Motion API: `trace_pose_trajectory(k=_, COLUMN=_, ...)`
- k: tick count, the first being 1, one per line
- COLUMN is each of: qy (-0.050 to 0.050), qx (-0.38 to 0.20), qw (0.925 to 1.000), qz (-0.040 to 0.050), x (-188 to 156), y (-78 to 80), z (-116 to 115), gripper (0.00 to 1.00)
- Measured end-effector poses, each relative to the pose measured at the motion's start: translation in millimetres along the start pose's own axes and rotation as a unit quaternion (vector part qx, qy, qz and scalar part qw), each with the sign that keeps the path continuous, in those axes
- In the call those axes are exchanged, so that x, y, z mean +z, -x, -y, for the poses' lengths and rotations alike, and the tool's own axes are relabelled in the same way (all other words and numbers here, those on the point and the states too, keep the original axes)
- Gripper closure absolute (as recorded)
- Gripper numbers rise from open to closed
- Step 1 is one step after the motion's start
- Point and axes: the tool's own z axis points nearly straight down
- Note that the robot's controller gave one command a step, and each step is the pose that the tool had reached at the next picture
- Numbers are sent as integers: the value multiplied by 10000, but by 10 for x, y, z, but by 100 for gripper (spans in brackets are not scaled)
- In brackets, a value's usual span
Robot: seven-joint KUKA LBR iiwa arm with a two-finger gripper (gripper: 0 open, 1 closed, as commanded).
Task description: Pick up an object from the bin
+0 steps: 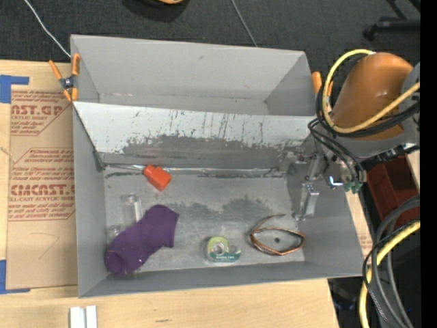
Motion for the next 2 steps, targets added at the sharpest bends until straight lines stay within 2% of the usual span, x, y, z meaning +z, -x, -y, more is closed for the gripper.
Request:
trace_pose_trajectory(k=1, qy=-6, qx=-9, qw=10000, qz=39, x=-46, y=17, z=-5, gripper=0)
trace_pose_trajectory(k=2, qy=-6, qx=-260, qw=9997, qz=29, x=989, y=-368, z=-76, gripper=0)
